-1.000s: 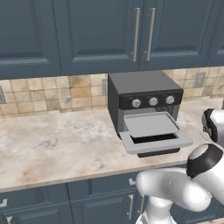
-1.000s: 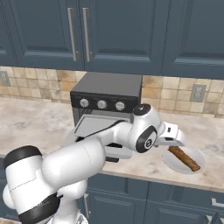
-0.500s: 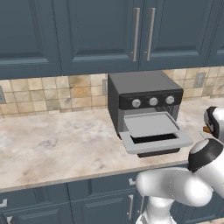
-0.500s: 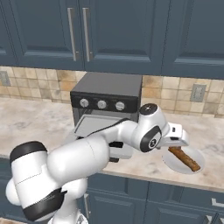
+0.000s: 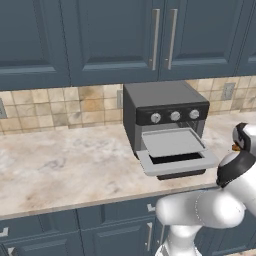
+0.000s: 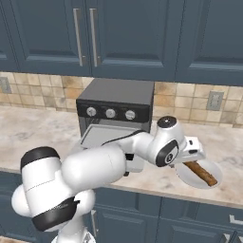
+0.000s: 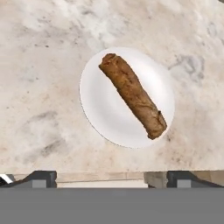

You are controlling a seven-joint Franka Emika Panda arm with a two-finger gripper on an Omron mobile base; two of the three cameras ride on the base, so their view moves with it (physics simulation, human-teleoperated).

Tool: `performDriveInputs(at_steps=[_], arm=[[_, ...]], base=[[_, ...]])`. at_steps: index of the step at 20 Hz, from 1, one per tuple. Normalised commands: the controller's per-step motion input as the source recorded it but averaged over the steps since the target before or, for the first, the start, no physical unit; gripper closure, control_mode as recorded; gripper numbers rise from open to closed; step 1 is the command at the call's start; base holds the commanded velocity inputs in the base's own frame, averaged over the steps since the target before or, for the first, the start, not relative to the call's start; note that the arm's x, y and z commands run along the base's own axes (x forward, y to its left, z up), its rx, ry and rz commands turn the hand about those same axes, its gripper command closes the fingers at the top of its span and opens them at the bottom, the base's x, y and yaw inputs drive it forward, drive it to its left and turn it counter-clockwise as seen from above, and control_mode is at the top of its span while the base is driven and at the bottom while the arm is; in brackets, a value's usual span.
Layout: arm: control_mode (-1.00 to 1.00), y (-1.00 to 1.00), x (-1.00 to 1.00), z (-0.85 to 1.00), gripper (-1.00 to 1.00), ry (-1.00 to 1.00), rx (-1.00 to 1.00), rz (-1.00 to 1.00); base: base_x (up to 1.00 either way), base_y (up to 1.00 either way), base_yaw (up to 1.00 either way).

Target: Pull the toaster oven rack outwards. Pick up the baguette from the plate and place it on the toaster oven rack. Close the toaster oven door fully and set the temperature to the lowest setting.

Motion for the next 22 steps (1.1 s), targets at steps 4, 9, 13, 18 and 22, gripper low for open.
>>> performDriveInputs(at_steps=[4, 9, 13, 18, 22], arm=[[-1.00, -0.03, 0.24, -0.04, -1.00, 0.08, 0.00, 0.22], [-1.00, -0.01, 0.28, -0.04, -1.00, 0.10, 0.00, 0.20], [-1.00, -0.03, 0.29, -0.09, -1.00, 0.10, 0.00, 0.18], [-1.00, -0.06, 0.28, -0.15, -1.00, 0.10, 0.00, 0.14], [-1.00, -0.13, 0.26, -0.16, -1.00, 0.10, 0.00, 0.08]], base=[[0.00, 0.00, 0.00], [0.00, 0.00, 0.00], [0.00, 0.00, 0.00], [0.00, 0.00, 0.00], [0.00, 0.00, 0.00]])
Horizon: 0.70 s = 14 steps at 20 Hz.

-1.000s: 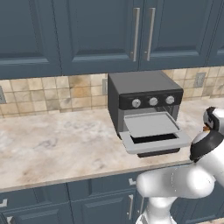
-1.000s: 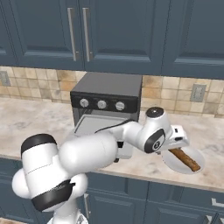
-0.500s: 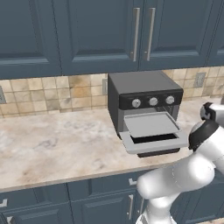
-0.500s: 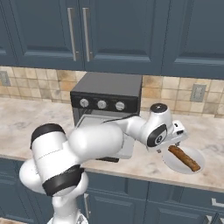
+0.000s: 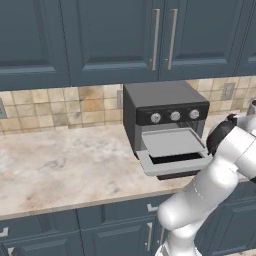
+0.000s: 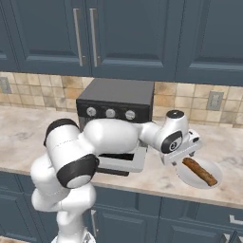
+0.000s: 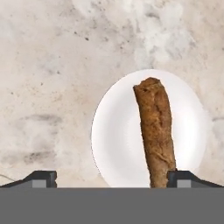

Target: Pull the toaster oven rack outwards. Pick up the baguette from the plate and place it on the toaster oven rack. Close the toaster oven door fully and set the temperature to the lowest setting.

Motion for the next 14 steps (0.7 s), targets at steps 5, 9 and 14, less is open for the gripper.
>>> performDriveInputs(at_steps=[5, 9, 14], arm=[[-1.00, -0.21, 0.29, -0.16, -1.00, 0.10, 0.02, 0.06], [-1.00, -0.27, 0.32, -0.16, -1.00, 0.09, 0.04, 0.02], [-1.00, -0.44, 0.35, -0.09, -1.00, 0.06, 0.12, 0.00]], base=[[0.00, 0.00, 0.00], [0.00, 0.00, 0.00], [0.00, 0.00, 0.00]])
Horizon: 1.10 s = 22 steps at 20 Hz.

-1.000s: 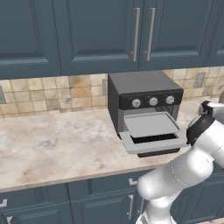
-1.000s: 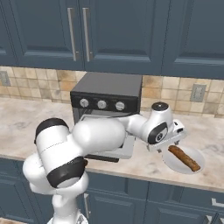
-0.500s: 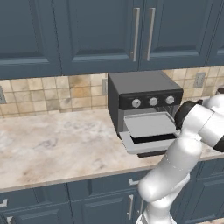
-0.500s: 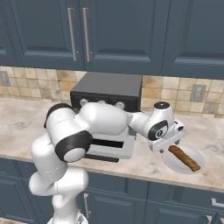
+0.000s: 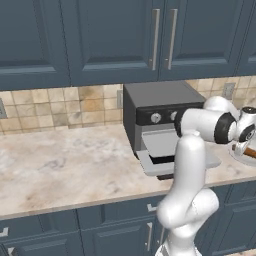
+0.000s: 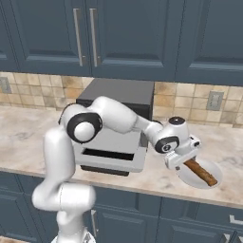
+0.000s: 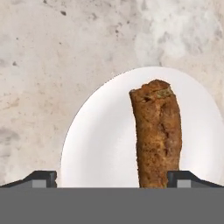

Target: Pull the toaster oven rack outwards. Pick up the baguette from the plate and place it on the toaster oven rack. Close the toaster oven door fully and set the temperature to the lowest setting.

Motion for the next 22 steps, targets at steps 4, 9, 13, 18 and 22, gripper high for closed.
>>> performDriveInputs(at_steps=[4, 9, 13, 18, 22], arm=[[-1.00, -0.60, 0.41, 0.00, -1.00, 0.05, 0.18, 0.00], [-1.00, -0.57, 0.39, 0.00, -1.00, 0.06, 0.17, 0.00], [-1.00, -0.38, 0.29, -0.03, -1.00, 0.06, 0.08, 0.00], [-1.00, -0.06, 0.12, -0.30, -1.00, 0.14, 0.00, 0.00], [-1.00, 0.00, -0.03, -0.40, -1.00, 0.21, -0.01, 0.00]], base=[[0.00, 0.00, 0.00], [0.00, 0.00, 0.00], [0.00, 0.00, 0.00], [0.00, 0.00, 0.00], [0.00, 0.00, 0.00]])
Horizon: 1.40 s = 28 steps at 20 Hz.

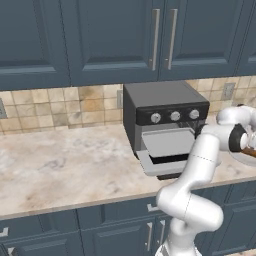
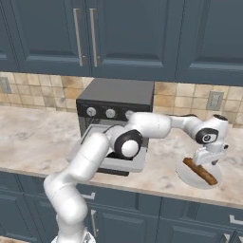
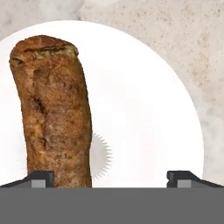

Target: Pull the toaster oven rack outwards. Pick up the baguette from the plate and place it on the toaster oven rack. Close the toaster oven door fully and set the temperature to the lowest setting.

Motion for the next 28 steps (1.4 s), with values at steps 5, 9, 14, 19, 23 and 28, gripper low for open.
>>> performDriveInputs(at_steps=[5, 9, 14, 19, 23, 28], arm=[[-1.00, 0.00, -0.09, -0.26, -1.00, 0.14, 0.00, 0.00], [-1.00, -0.04, -0.43, -0.18, -1.00, 0.06, 0.00, 0.00], [-1.00, -0.08, -0.87, -0.13, -1.00, 0.00, 0.04, -0.03], [-1.00, 0.08, -0.57, -0.26, -1.00, -0.04, 0.01, -0.01], [-1.00, 0.47, -0.31, -0.46, -1.00, -0.06, 0.00, 0.00], [-1.00, 0.70, -0.38, -0.43, -1.00, -0.10, 0.00, 0.00]], base=[[0.00, 0.00, 0.00], [0.00, 0.00, 0.00], [0.00, 0.00, 0.00], [0.00, 0.00, 0.00], [0.00, 0.00, 0.00], [0.00, 0.00, 0.00]])
